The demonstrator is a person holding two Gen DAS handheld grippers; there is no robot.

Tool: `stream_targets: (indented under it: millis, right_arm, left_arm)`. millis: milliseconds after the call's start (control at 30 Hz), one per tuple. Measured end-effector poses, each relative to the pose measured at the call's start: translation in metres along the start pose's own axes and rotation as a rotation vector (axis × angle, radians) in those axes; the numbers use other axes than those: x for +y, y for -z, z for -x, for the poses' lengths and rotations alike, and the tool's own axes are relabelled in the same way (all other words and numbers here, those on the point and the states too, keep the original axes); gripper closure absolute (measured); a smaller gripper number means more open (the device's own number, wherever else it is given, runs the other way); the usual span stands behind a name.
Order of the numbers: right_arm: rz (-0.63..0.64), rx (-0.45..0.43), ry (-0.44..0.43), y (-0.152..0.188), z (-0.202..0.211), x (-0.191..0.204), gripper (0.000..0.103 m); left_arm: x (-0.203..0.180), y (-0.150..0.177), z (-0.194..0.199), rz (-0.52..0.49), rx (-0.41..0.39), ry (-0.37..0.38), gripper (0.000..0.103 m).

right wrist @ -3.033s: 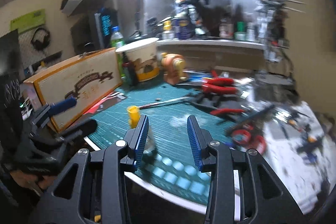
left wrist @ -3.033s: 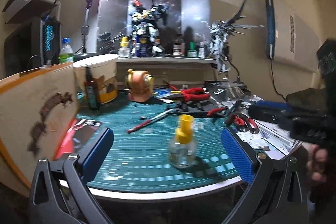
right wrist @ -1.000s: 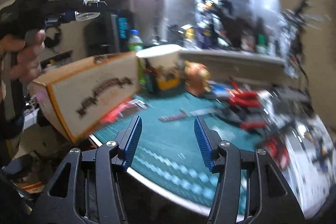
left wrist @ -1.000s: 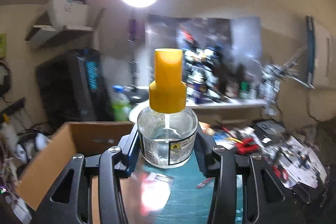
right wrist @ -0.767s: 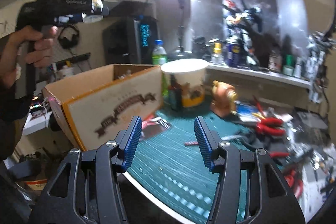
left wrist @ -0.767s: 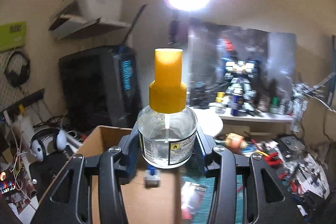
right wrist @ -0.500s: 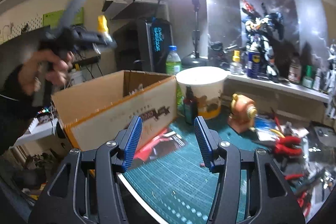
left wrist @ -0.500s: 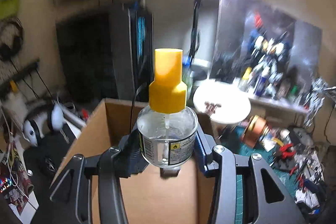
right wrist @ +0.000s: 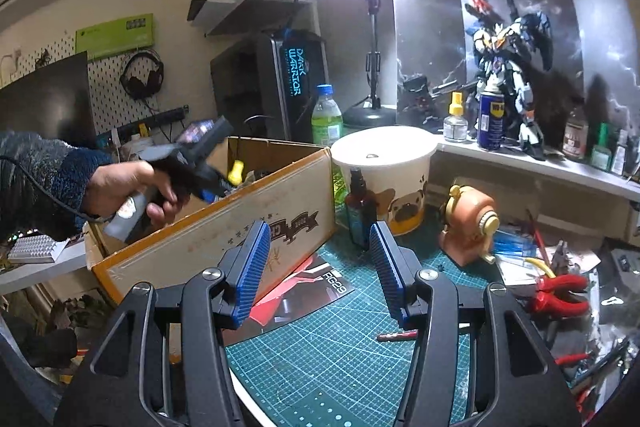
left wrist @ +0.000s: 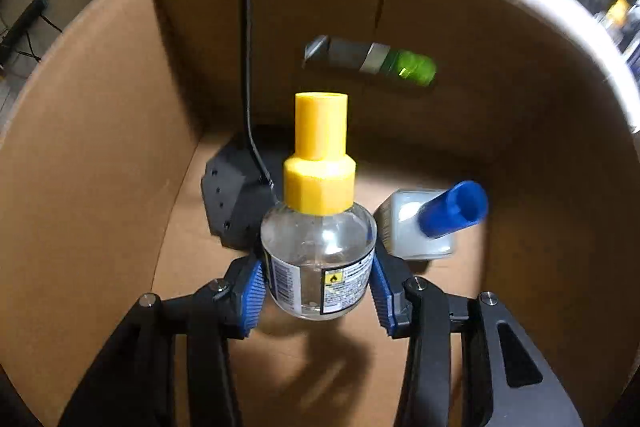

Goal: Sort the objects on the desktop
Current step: 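Lower the bottle into the box and open the left tool, then withdraw the left tool from the box back over the mat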

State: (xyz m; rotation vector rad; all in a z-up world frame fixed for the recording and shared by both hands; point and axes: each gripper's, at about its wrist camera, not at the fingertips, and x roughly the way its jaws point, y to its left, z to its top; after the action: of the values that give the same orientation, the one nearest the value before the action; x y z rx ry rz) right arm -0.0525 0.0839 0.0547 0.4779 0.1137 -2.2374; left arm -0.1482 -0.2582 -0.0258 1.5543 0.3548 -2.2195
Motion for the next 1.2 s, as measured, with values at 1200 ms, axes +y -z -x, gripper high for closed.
stream_targets:
  millis: [1200]
  right_arm:
    - [0.084, 0.079, -0.051, -0.013, -0.015, 0.028, 0.053]
  left_arm:
    - [-0.038, 0.066, 0.195, 0.016, -0.377, 0.061, 0.021]
